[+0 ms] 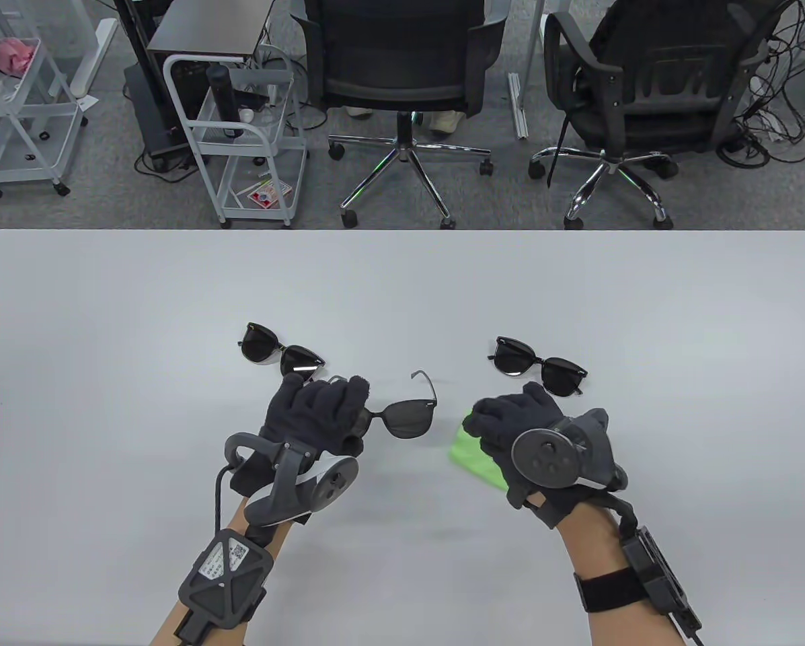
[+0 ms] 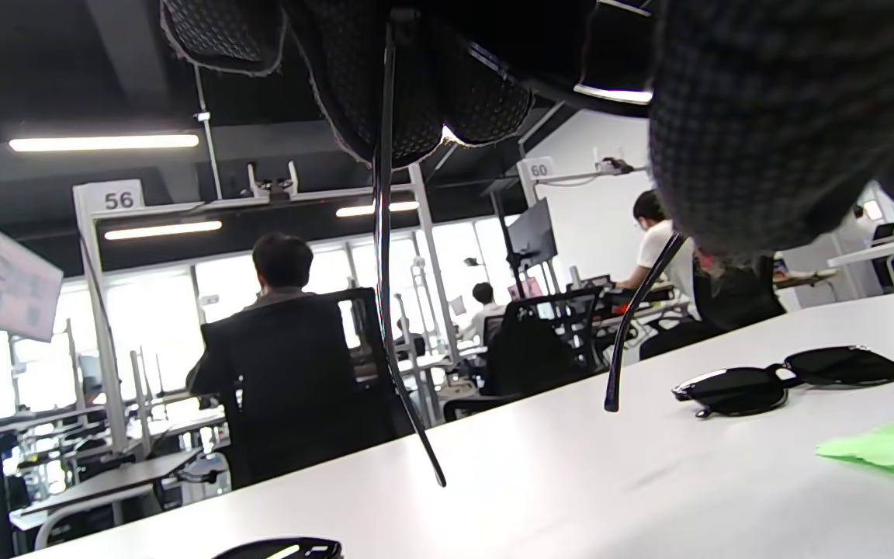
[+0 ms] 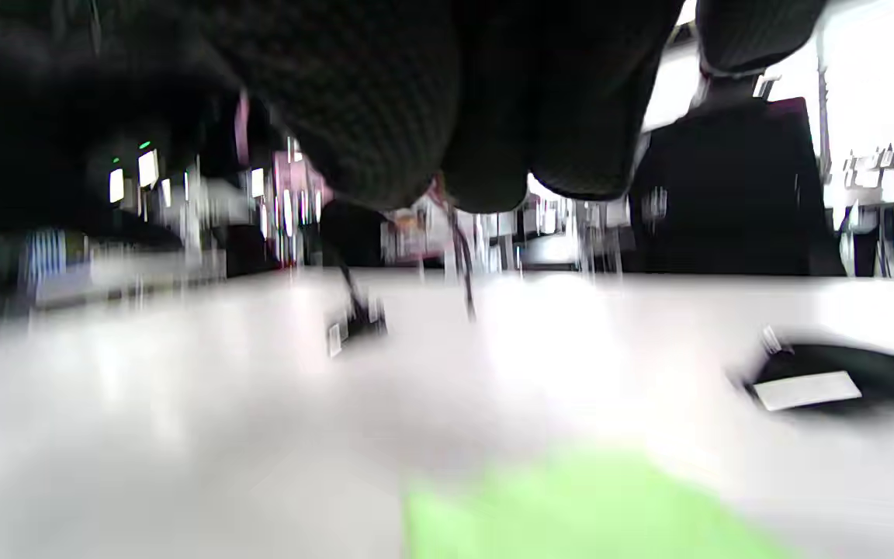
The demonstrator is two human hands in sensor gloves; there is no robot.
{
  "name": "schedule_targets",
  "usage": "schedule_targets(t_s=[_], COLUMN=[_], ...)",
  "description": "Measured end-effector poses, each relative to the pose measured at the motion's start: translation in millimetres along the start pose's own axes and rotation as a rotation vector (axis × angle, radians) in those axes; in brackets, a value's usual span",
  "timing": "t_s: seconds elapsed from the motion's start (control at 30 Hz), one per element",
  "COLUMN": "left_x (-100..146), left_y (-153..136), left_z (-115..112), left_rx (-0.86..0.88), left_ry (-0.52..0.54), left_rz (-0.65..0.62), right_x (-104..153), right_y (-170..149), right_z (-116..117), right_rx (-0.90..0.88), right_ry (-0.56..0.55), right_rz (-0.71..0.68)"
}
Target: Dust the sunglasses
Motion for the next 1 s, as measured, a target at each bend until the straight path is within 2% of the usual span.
schedule_targets(t_s=[0.03, 0.07, 0.2, 0.27, 0.4, 0.53, 0.6, 0.7, 0.73, 0.77, 0.9, 1.0], left_x=[-0.2, -0.5, -1.0, -1.3, -2.2, -1.8, -1.7, -1.8, -1.7, -1.4, -0.3, 0.5], left_y=[-2.9, -5.1, -7.6, -6.9, -4.3, 1.0, 4.1, 9.2, 10.8, 13.9, 23.8, 29.6], left_z=[-0.5, -0.8, -1.6, -1.5, -3.8, -7.4, -8.5, -9.5, -9.5, -8.9, -2.9, 1.4], left_rx=[-0.004, -0.002, 0.012, 0.014, 0.017, 0.005, -0.002, -0.004, -0.004, -0.003, -0.004, 0.015], left_ry=[-0.001, -0.003, -0.007, -0.007, -0.012, -0.026, -0.029, -0.032, -0.033, -0.03, -0.004, 0.012], left_rz=[0.008, 0.016, 0.028, 0.025, 0.019, 0.001, -0.011, -0.028, -0.033, -0.044, -0.078, -0.089], right_x=[-1.8, -2.7, -2.1, -2.1, -4.0, -7.8, -7.0, 0.3, 2.1, 4.4, 6.8, 4.8], right_y=[2.2, 2.3, 0.2, 2.4, 13.9, 13.7, 0.4, -27.0, -31.4, -35.2, -36.2, -30.8], right_z=[20.8, 37.3, 73.6, 77.5, 71.9, 69.4, 65.6, 58.1, 57.1, 56.1, 55.5, 54.0], right_rx=[0.046, 0.097, 0.265, 0.33, 0.448, 0.41, 0.248, -0.292, -0.416, -0.572, -0.949, -1.084], right_ry=[0.158, 0.244, 0.409, 0.391, 0.248, 0.2, 0.188, 0.07, 0.049, 0.029, -0.02, -0.049], right_rz=[-0.032, -0.04, -0.03, -0.036, -0.064, 0.012, 0.108, 0.284, 0.301, 0.303, 0.274, 0.254])
Point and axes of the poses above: the tracker on the back of each hand, its own y axis roughly to the thumb side, its own x axis roughly from the fingertips to the wrist, z = x × y, the point moved 3 cm from there along -x, roughly from the wrist to the fingertips, and after that the axes turned 15 degrees about x, right-handed, at the moved point
